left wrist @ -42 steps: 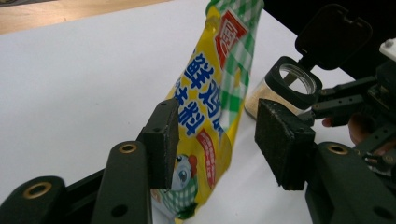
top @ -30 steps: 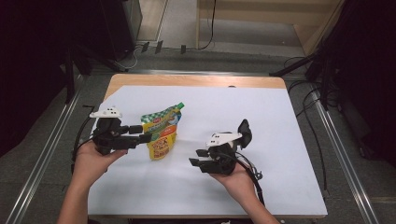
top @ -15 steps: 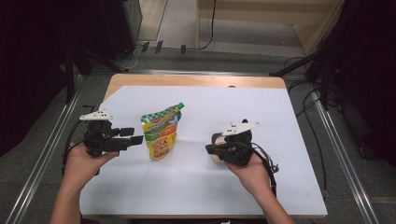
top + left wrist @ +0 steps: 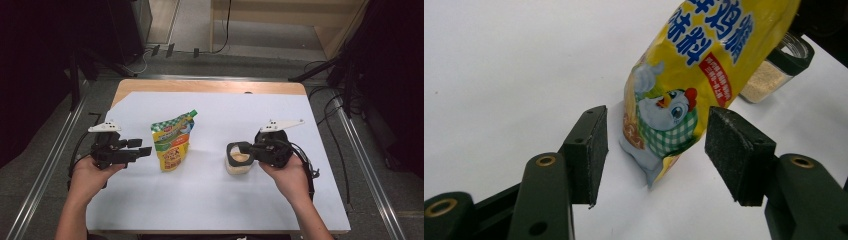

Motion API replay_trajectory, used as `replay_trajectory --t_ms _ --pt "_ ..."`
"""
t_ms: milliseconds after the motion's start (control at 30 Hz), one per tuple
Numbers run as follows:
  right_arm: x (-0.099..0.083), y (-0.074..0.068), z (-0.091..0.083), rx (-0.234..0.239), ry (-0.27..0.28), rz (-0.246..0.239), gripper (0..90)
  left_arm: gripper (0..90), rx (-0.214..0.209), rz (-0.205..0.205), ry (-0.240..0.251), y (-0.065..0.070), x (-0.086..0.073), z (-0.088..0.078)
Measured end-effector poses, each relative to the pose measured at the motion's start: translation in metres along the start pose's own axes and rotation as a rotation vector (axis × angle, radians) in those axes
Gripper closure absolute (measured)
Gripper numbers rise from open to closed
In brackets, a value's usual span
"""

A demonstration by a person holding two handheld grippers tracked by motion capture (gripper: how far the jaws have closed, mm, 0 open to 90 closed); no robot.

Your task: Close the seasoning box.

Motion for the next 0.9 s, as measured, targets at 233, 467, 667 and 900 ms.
replay_trajectory --t_ms 233,467,667,900 --pt "0.004 0.012 -0.02 -0.021 0.021 0.023 90.0 42.9 0.003 -0.004 -0.006 -0.003 -0.002 0.003" --pt "0.006 0.024 -0.041 -0.052 0.042 0.046 90.0 42.6 0.005 -0.003 -0.011 -0.004 -0.003 0.005" --pt "0.006 0.036 -0.056 -0.095 0.065 0.065 90.0 42.4 0.005 -0.003 -0.009 -0.004 -0.003 0.005" --pt "-0.004 0.052 -0.05 -0.129 0.045 0.101 90.0 42.3 0.005 -0.002 -0.016 -0.005 -0.004 0.007"
Point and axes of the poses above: each handheld gripper's, and its own axes: z roughly forward along the jaws, x roughly out of its top, y roughly to its right, the point moved 3 cm from there along z, roughly forward along the jaws, and after that the axes turned 1 degree about x, right-handed, at the moved point
